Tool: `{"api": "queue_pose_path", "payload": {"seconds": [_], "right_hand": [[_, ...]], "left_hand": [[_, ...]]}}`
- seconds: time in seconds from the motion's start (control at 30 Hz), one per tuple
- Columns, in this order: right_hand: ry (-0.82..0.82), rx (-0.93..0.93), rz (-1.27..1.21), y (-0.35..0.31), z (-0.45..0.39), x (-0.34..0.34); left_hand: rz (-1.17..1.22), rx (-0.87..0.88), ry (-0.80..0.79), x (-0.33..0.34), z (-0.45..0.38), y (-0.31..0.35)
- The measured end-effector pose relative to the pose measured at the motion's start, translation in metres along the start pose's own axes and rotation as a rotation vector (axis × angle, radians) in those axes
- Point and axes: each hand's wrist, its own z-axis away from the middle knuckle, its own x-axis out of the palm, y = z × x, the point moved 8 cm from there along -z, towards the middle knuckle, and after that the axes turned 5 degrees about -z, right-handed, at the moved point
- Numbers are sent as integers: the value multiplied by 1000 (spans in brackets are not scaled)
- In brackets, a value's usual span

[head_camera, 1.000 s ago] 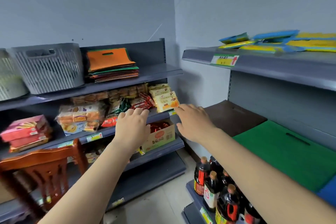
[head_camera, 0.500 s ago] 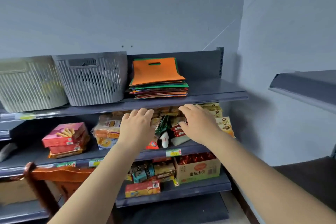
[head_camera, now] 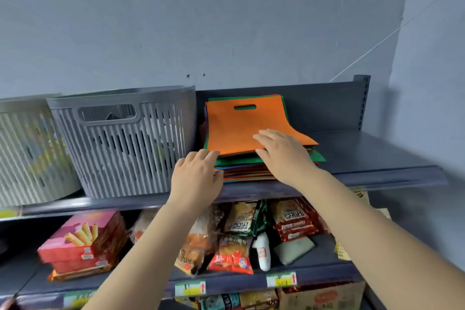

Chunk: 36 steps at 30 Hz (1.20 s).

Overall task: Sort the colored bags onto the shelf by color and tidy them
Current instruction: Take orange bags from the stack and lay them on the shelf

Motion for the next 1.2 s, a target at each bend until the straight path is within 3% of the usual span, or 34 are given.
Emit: {"api": "queue_pose_path", "payload": {"seconds": [0.23, 0.47, 0.67, 0.83, 0.97, 1.03, 1.2], "right_hand": [[-242, 74, -35, 20, -51, 39], [-307, -5, -70, 23, -60, 25], [-242, 41, -317, 34, -71, 23], [31, 152, -477, 57, -78, 10], [208, 185, -532, 70, -74, -6], [194, 161, -532, 69, -71, -7], [87, 118, -527, 59, -65, -2]], "left_hand": [[112, -27, 62, 18, -42, -32], [232, -26, 103, 17, -56, -32], [304, -30, 183, 7, -60, -34], [295, 24, 239, 4, -60, -30], [194, 91, 10, 24, -64, -16], [157, 98, -106, 34, -66, -13], [345, 19, -245, 42, -75, -20]]}}
